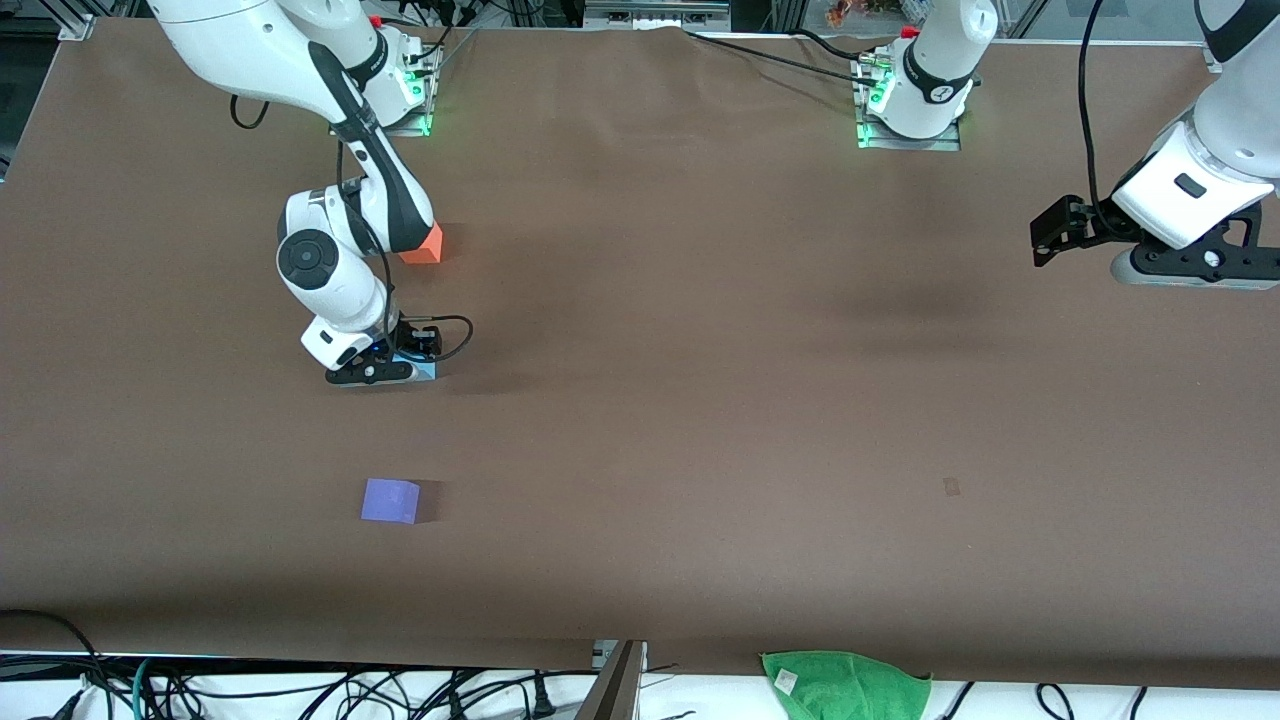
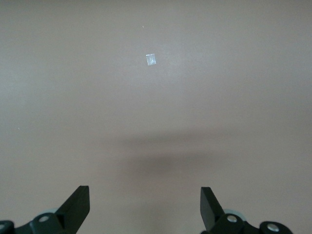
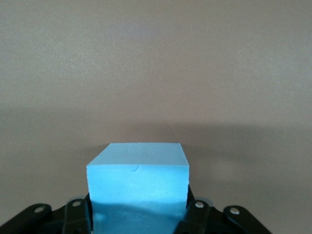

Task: Place blue block between orange and purple blocks
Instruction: 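Set the light-blue cube between orange and purple cubes, open right gripper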

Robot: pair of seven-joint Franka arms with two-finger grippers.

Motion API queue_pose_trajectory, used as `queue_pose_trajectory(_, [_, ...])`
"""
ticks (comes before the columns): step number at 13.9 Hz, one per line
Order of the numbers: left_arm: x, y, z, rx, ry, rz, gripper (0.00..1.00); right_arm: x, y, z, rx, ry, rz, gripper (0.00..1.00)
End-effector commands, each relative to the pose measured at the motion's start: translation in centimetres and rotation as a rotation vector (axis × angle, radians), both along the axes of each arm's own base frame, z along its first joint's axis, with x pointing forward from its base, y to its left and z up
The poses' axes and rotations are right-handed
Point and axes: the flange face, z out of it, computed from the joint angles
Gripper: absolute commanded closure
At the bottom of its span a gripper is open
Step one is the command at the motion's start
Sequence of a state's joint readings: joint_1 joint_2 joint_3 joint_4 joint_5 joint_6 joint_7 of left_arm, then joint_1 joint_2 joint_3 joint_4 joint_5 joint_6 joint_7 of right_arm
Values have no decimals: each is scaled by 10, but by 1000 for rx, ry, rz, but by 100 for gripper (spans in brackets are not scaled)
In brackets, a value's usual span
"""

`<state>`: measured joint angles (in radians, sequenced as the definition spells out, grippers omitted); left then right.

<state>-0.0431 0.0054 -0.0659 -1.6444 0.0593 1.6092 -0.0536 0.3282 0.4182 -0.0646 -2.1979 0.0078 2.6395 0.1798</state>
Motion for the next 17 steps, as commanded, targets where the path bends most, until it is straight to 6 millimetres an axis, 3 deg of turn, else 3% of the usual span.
queue_pose_trajectory(1, [3, 1, 4, 5, -7, -12, 0, -8, -6, 3, 15, 3, -20, 23])
queue_pose_trajectory(2, [3, 1, 4, 5, -7, -12, 0, -7, -6, 6, 16, 0, -20, 1])
queue_pose_trajectory(4, [3, 0, 4, 5, -7, -12, 0, -6, -4, 19, 20, -6, -41, 0])
queue_pose_trajectory(6, [3, 1, 4, 5, -7, -12, 0, -4, -3, 46, 22, 6, -56, 0])
queue_pose_trajectory(12, [3, -2, 5, 5, -8, -15, 0, -1, 3, 190, 39, 8, -85, 0])
queue_pose_trajectory(15, [3, -2, 5, 5, -8, -15, 0, -1, -3, 268, 57, -66, -15, 0])
queue_pose_trajectory(17, [3, -2, 5, 5, -8, -15, 0, -2, -13, 317, 36, 29, 46, 0])
